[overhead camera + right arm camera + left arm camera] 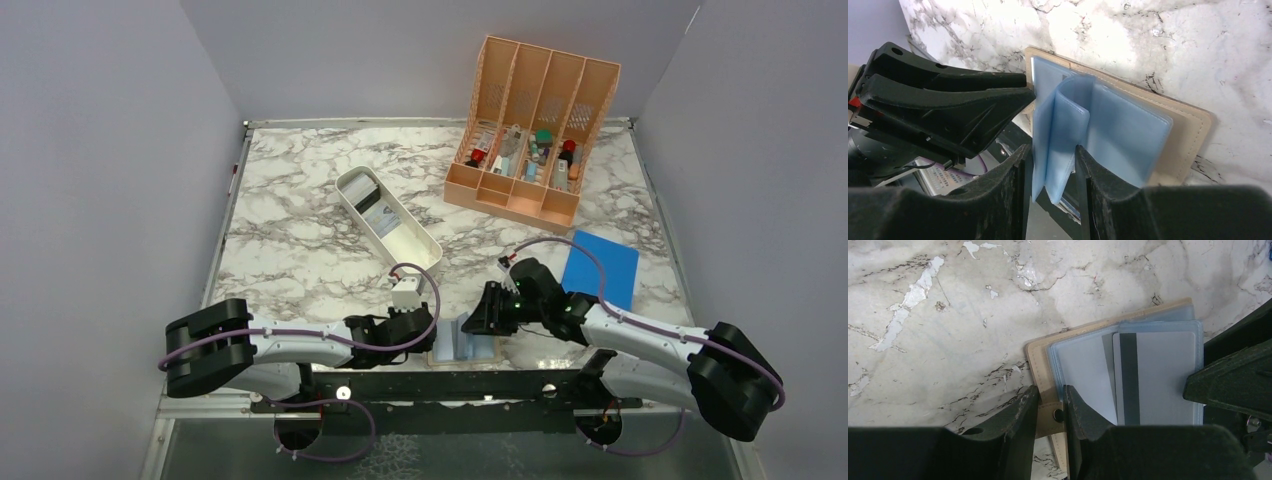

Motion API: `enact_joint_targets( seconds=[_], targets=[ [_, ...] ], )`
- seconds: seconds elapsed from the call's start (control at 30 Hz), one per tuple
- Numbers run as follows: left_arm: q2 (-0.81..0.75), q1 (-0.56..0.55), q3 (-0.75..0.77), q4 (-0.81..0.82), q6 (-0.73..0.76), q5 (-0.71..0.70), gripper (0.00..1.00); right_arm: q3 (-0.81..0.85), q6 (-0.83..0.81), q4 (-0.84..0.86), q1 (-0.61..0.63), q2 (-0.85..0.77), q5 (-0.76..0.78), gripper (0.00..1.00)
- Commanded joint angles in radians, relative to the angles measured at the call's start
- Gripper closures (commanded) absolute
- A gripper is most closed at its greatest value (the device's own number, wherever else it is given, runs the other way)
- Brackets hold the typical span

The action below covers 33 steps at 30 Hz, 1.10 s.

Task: Put the credit cards into the card holder
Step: Turn over the card slot in the card holder.

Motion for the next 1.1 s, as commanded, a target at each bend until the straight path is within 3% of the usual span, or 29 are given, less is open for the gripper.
enact_joint_targets(
  seconds=[0.0,1.07],
  targets=[
    [0.028,-0.003,-0.001,-0.026,-0.003,0.054,0.71,-0.012,0.010,0.057,0.002,0.006,-0.027,0.61],
    [0.065,-0.003,0.023,-0.027,0.004,0.066,0.72,-0.127,0.026,0.394,0.003,0.002,-0.110,0.67]
  ],
)
